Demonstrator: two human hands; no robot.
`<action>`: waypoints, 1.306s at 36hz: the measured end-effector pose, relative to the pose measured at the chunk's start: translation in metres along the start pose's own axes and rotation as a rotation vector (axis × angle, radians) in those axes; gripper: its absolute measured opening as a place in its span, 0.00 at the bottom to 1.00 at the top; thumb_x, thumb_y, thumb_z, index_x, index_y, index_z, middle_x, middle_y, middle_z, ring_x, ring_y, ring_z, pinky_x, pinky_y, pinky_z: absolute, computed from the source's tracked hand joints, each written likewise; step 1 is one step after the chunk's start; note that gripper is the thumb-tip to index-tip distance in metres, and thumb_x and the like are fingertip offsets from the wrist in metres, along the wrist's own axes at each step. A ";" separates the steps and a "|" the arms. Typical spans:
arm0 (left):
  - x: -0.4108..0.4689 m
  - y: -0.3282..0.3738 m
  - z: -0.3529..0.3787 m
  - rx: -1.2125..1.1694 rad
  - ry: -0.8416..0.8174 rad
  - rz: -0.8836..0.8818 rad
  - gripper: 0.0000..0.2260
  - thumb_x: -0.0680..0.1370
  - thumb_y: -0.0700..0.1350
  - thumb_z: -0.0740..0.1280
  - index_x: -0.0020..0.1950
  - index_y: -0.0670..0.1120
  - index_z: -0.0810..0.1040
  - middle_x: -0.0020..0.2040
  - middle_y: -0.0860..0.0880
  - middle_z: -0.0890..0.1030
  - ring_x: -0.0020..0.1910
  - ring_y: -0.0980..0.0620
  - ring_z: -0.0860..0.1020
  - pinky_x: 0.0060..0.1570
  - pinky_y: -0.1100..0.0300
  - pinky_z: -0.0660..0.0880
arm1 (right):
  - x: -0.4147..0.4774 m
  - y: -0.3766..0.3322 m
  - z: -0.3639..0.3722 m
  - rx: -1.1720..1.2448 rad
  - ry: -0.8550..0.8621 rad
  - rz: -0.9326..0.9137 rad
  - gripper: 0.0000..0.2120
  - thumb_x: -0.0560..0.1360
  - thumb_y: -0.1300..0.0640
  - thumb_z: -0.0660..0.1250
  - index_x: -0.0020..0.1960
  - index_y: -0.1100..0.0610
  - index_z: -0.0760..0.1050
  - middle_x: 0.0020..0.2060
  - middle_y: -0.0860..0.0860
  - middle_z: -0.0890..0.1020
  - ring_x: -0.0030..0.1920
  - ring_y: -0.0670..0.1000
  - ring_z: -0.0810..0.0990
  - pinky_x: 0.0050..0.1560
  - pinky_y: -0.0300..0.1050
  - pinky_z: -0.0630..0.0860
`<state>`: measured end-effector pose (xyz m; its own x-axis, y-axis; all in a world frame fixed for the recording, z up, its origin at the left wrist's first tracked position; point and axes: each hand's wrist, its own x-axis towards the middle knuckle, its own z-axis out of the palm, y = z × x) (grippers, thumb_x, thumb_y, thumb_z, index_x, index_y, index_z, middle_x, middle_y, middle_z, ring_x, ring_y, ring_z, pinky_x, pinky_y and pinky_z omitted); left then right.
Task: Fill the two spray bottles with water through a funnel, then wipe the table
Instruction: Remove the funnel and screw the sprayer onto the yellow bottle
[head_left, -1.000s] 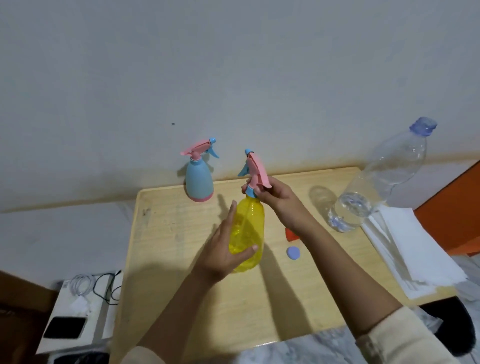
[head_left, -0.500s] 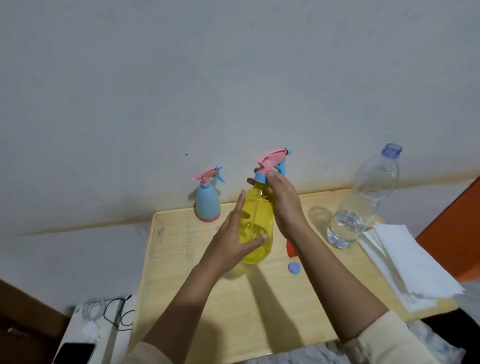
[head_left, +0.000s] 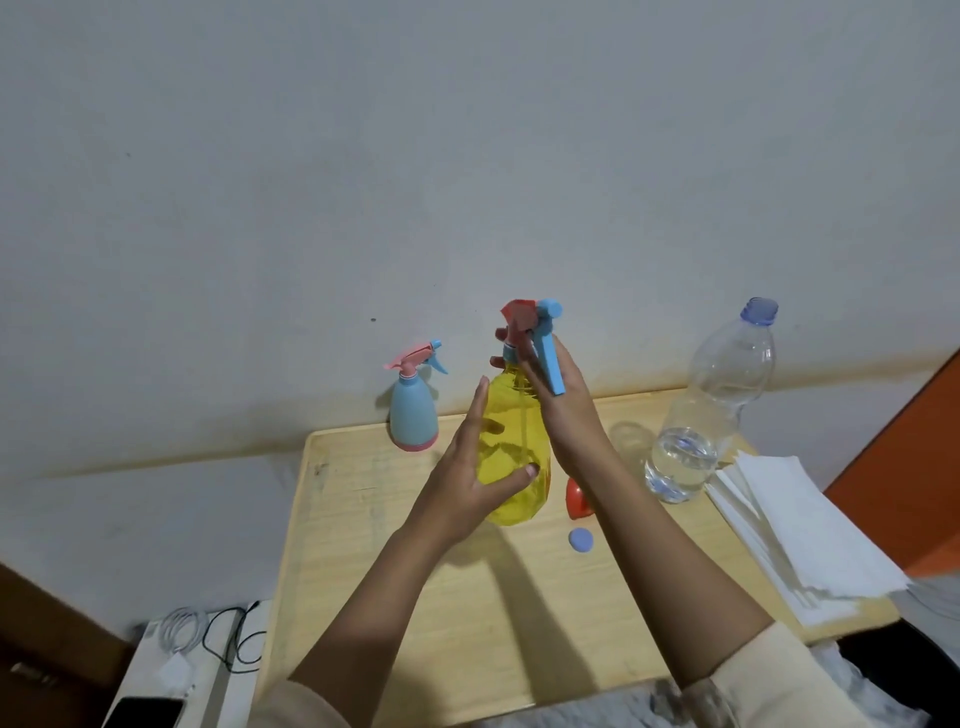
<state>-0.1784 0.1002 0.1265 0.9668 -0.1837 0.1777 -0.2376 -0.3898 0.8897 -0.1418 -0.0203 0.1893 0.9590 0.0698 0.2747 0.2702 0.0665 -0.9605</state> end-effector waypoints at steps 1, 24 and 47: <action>0.000 0.000 0.000 0.003 -0.002 0.000 0.41 0.69 0.62 0.69 0.68 0.76 0.41 0.72 0.62 0.60 0.71 0.57 0.63 0.65 0.54 0.67 | 0.000 -0.001 0.000 0.012 0.017 -0.001 0.09 0.78 0.57 0.62 0.58 0.53 0.72 0.55 0.52 0.79 0.54 0.50 0.80 0.50 0.40 0.78; 0.004 0.003 0.000 -0.068 -0.018 0.027 0.41 0.67 0.65 0.68 0.69 0.75 0.44 0.74 0.60 0.60 0.71 0.56 0.64 0.67 0.46 0.68 | -0.001 0.003 -0.006 0.119 0.044 0.096 0.12 0.78 0.54 0.62 0.59 0.56 0.72 0.52 0.53 0.79 0.54 0.52 0.80 0.56 0.49 0.76; 0.005 -0.002 0.000 0.065 0.043 0.060 0.41 0.69 0.62 0.69 0.70 0.74 0.41 0.75 0.57 0.60 0.72 0.56 0.62 0.65 0.50 0.68 | -0.002 -0.003 0.002 0.111 0.177 0.055 0.08 0.77 0.53 0.64 0.51 0.58 0.74 0.49 0.56 0.83 0.52 0.54 0.82 0.54 0.47 0.78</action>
<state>-0.1732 0.0999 0.1259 0.9533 -0.1704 0.2493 -0.2999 -0.4375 0.8477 -0.1451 -0.0183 0.1921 0.9746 -0.0994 0.2006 0.2157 0.1770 -0.9603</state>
